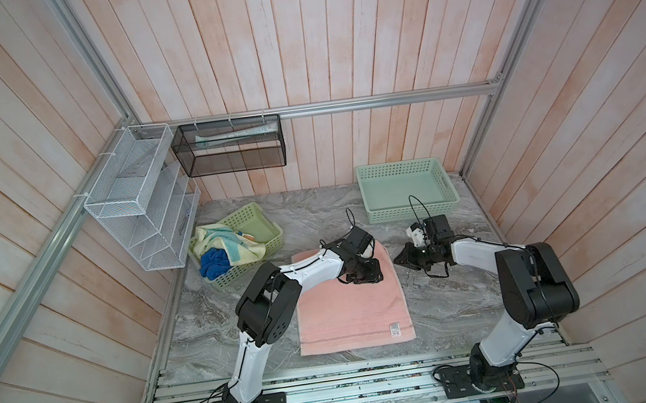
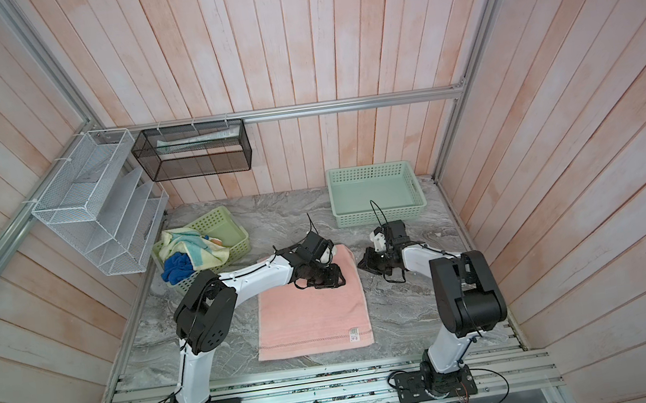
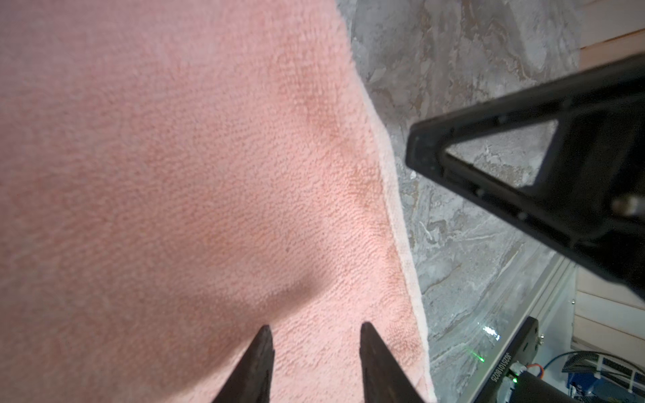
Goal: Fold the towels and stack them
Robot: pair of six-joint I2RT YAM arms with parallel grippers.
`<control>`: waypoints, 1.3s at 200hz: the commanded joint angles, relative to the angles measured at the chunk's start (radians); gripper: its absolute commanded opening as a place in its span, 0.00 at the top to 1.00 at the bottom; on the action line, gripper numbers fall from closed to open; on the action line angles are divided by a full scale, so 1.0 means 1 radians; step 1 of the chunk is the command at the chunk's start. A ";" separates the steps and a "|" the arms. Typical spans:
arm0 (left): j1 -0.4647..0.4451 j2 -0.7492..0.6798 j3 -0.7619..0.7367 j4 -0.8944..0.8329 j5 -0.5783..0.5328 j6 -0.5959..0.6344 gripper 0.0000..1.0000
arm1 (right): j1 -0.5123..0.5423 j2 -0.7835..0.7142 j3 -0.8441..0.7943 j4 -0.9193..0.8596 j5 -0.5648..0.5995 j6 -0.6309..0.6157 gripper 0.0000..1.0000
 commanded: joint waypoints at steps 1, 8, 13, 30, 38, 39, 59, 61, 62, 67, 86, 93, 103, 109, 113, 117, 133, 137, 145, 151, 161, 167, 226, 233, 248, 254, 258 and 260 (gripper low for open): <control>-0.003 0.013 -0.021 0.012 0.020 0.017 0.57 | 0.023 0.047 0.046 0.038 -0.058 -0.018 0.84; -0.006 0.010 -0.033 0.018 0.024 0.017 0.57 | 0.028 0.061 0.059 0.038 -0.065 -0.019 0.84; -0.007 0.009 -0.040 0.020 0.026 0.018 0.57 | 0.031 0.071 0.071 0.039 -0.070 -0.020 0.83; -0.012 0.006 -0.065 0.031 0.030 0.021 0.57 | 0.038 0.105 0.109 0.037 -0.105 -0.016 0.82; -0.014 0.004 -0.077 0.037 0.030 0.020 0.57 | 0.039 0.114 0.125 0.039 -0.121 -0.011 0.80; -0.014 0.004 -0.080 0.037 0.030 0.020 0.57 | 0.039 0.116 0.126 0.039 -0.123 -0.010 0.80; -0.016 -0.001 -0.117 0.059 0.037 0.017 0.57 | 0.048 0.121 0.143 0.073 -0.165 0.013 0.74; -0.016 -0.002 -0.121 0.061 0.037 0.016 0.57 | 0.048 0.121 0.144 0.076 -0.165 0.015 0.73; -0.016 -0.001 -0.124 0.062 0.037 0.016 0.57 | 0.048 0.122 0.145 0.077 -0.165 0.016 0.73; -0.016 -0.003 -0.133 0.067 0.039 0.014 0.57 | 0.052 0.124 0.149 0.081 -0.165 0.019 0.72; -0.016 -0.005 -0.160 0.077 0.038 0.011 0.57 | 0.061 0.145 0.163 0.088 -0.175 0.026 0.67; -0.016 -0.007 -0.169 0.081 0.038 0.010 0.57 | 0.063 0.156 0.164 0.096 -0.186 0.035 0.66; -0.016 -0.007 -0.180 0.086 0.037 0.010 0.57 | 0.067 0.171 0.166 0.104 -0.199 0.045 0.64; -0.016 -0.009 -0.187 0.089 0.038 0.010 0.57 | 0.071 0.179 0.167 0.104 -0.203 0.048 0.63; -0.016 -0.010 -0.189 0.092 0.036 0.010 0.57 | 0.074 0.183 0.169 0.102 -0.203 0.049 0.63; -0.016 -0.009 -0.193 0.094 0.036 0.010 0.57 | 0.079 0.186 0.172 0.098 -0.203 0.049 0.63; -0.016 -0.004 -0.202 0.098 0.034 0.011 0.57 | 0.090 0.182 0.173 0.094 -0.192 0.057 0.62; -0.016 -0.002 -0.203 0.098 0.034 0.011 0.57 | 0.091 0.177 0.171 0.095 -0.191 0.061 0.61; -0.016 0.002 -0.205 0.096 0.031 0.011 0.57 | 0.093 0.163 0.166 0.104 -0.189 0.070 0.61; -0.016 0.004 -0.205 0.092 0.028 0.011 0.57 | 0.093 0.152 0.161 0.110 -0.188 0.078 0.61; -0.016 0.008 -0.207 0.090 0.025 0.010 0.57 | 0.093 0.136 0.157 0.115 -0.177 0.088 0.60; -0.016 0.009 -0.209 0.089 0.023 0.008 0.57 | 0.093 0.130 0.157 0.109 -0.158 0.091 0.59; -0.016 0.006 -0.225 0.096 0.023 0.011 0.57 | 0.095 0.176 0.166 0.096 -0.064 0.189 0.53; -0.016 0.006 -0.227 0.097 0.024 0.011 0.57 | 0.096 0.181 0.162 0.102 -0.057 0.201 0.53; -0.016 0.006 -0.230 0.103 0.026 0.010 0.57 | 0.100 0.184 0.154 0.112 -0.047 0.223 0.51; -0.016 0.006 -0.233 0.105 0.028 0.011 0.57 | 0.103 0.185 0.153 0.117 -0.043 0.233 0.50; -0.016 0.006 -0.234 0.106 0.028 0.011 0.57 | 0.103 0.186 0.149 0.122 -0.038 0.239 0.50; -0.016 0.006 -0.234 0.108 0.030 0.011 0.57 | 0.104 0.187 0.149 0.124 -0.036 0.243 0.50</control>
